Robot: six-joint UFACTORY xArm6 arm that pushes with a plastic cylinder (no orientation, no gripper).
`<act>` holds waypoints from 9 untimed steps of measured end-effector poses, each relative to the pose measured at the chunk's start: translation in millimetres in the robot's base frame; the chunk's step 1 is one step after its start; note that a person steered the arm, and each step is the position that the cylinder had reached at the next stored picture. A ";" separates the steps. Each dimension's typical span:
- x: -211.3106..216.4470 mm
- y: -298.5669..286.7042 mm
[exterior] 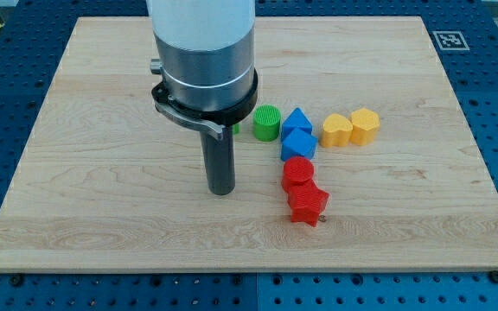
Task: Nudge the red circle and blue cube up a bit
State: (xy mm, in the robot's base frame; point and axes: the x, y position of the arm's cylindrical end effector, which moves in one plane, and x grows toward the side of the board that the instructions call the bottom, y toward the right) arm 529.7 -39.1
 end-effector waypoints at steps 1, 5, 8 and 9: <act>0.0 0.3; 15.4 15.8; 22.5 35.0; 22.4 55.4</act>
